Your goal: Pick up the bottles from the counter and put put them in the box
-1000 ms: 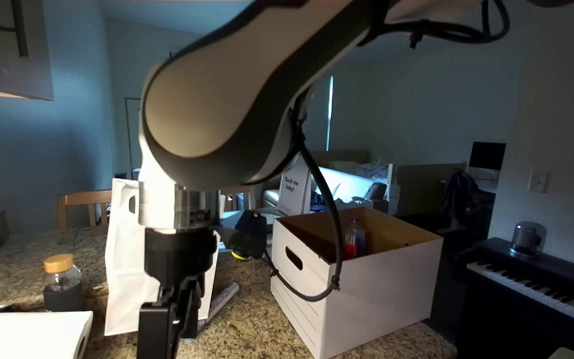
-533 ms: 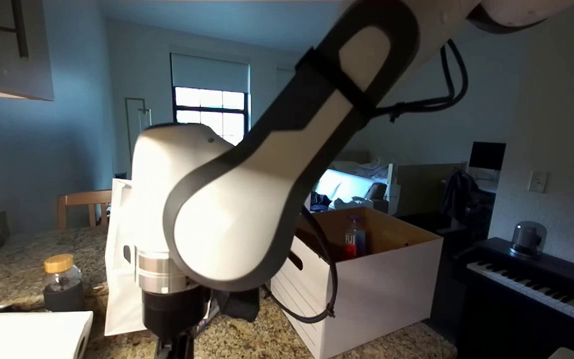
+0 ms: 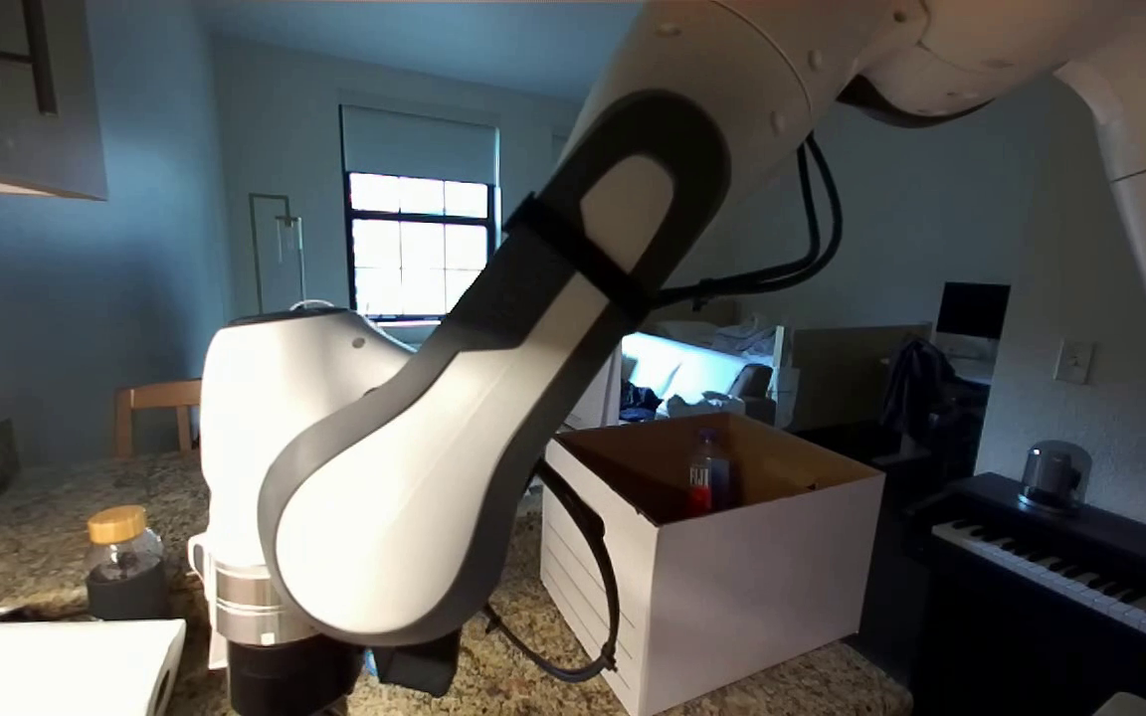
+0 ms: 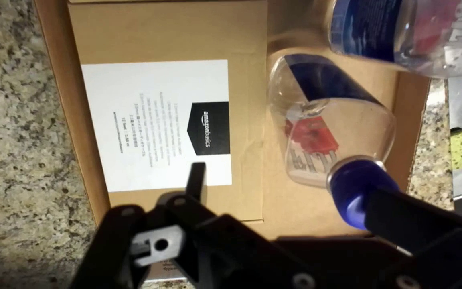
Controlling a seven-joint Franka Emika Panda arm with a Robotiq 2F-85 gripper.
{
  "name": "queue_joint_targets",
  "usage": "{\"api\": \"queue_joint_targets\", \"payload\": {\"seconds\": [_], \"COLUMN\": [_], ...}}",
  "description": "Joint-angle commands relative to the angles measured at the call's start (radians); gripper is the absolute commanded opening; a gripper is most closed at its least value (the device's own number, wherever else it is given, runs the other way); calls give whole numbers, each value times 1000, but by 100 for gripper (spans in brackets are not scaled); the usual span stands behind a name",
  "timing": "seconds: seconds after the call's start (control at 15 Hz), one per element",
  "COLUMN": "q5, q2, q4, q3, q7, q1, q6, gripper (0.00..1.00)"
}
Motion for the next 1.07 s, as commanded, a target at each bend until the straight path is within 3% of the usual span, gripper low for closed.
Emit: {"api": "queue_joint_targets", "payload": {"seconds": [0.0, 1.0], "q5": [-10, -15], "q2": [20, -74], "q4": [35, -17], "q3": [7, -6], "q7": [21, 73], "q1": [3, 7], "q6": [-16, -9], "gripper": [100, 100]}}
